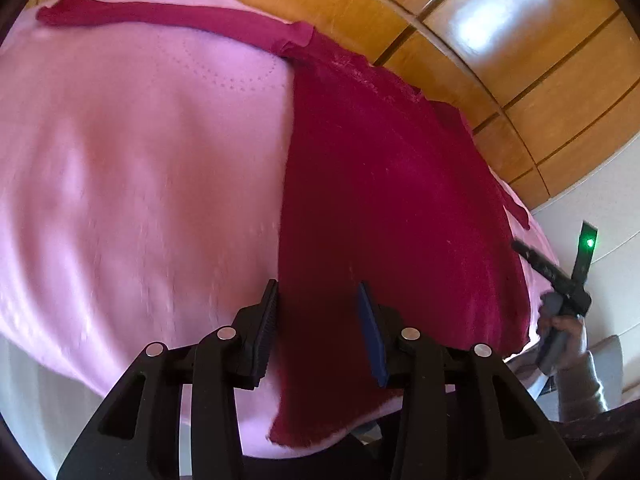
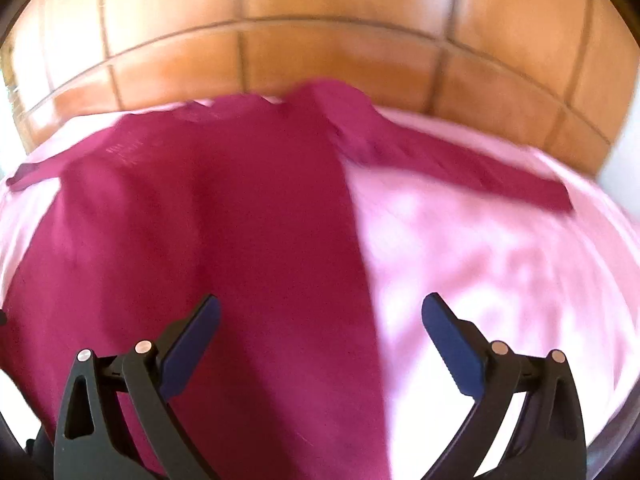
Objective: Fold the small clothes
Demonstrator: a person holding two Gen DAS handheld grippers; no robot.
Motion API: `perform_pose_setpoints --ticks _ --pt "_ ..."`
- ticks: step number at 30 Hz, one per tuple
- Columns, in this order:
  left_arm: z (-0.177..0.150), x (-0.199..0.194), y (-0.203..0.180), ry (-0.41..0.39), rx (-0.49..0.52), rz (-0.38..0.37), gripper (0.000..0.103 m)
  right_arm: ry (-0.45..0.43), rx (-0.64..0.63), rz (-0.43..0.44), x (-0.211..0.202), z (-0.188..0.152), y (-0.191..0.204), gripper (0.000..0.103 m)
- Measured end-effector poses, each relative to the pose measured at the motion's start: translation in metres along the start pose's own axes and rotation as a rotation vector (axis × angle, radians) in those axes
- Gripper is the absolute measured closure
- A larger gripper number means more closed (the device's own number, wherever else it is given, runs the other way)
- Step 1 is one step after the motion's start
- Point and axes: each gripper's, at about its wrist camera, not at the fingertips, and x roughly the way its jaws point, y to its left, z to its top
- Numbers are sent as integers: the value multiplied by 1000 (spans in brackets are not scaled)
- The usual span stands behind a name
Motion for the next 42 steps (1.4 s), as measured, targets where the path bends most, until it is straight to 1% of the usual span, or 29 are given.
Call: perform_pose_setpoints --ticks 1,2,3,4,5,6,7,8,9,13,15,16,18,19,20,22,23,24,25,26,28,29,33,35,36,39,42 --pt "-1 0 -1 6 -22 -10 72 35 23 51 -2 -11 -6 21" --pt "-3 1 0 8 -23 -8 79 51 33 78 -4 -18 -8 30" --pt "-4 4 3 10 -13 3 90 61 38 98 -6 -24 -6 32" --pt "-6 5 1 10 1 15 94 68 38 121 -9 -33 -3 40" --pt "-6 5 2 3 2 19 95 69 35 132 -11 -38 0 49" --pt "-6 3 2 -5 -2 21 96 68 24 140 -13 -42 4 55" --pt "-3 3 4 -12 -1 25 97 66 7 148 -15 -43 8 70" --pt "-4 0 3 -19 0 32 97 63 -3 148 -17 -45 10 88" --pt "-5 -1 1 -26 0 37 97 57 -16 144 -21 -45 12 93" --pt "-11 -1 8 -28 -4 60 98 32 -1 184 -38 -42 3 94" --pt "-18 3 13 -8 -9 96 98 57 -27 180 -37 -46 2 94" --pt "-21 5 15 4 -6 100 97 81 -43 171 -33 -50 2 94" --pt "-20 7 10 12 11 127 96 103 -41 173 -28 -52 -2 94" --pt "-19 7 9 8 16 143 89 107 -37 179 -26 -51 -4 93" --pt "-17 5 8 6 22 157 86 105 -24 187 -25 -49 -8 90" --pt "-12 -4 10 -31 31 205 69 98 -1 197 -26 -46 -16 81" --pt "-5 -11 9 -69 27 225 65 77 28 197 -27 -40 -25 66" --pt "-1 -17 10 -96 22 234 62 58 63 197 -30 -39 -38 57" --pt "5 -20 8 -121 19 241 62 37 111 199 -29 -32 -51 50" --pt "13 -25 5 -153 18 246 61 10 192 202 -24 -22 -73 51" --pt "24 -27 -1 -194 23 248 45 -23 291 193 -16 -8 -101 51" --pt "28 -26 -5 -208 26 245 43 -46 366 183 -7 2 -124 51" --pt "40 -8 -20 -189 37 218 43 -92 607 150 31 36 -203 50" --pt "41 3 -29 -176 49 210 43 -99 701 132 52 51 -236 52" --pt "41 9 -33 -156 51 199 43 -98 746 118 64 59 -251 52" --pt "39 27 -47 -120 84 202 43 -106 855 87 95 81 -289 55" --pt "40 42 -60 -82 116 205 43 -127 907 64 115 105 -311 55"
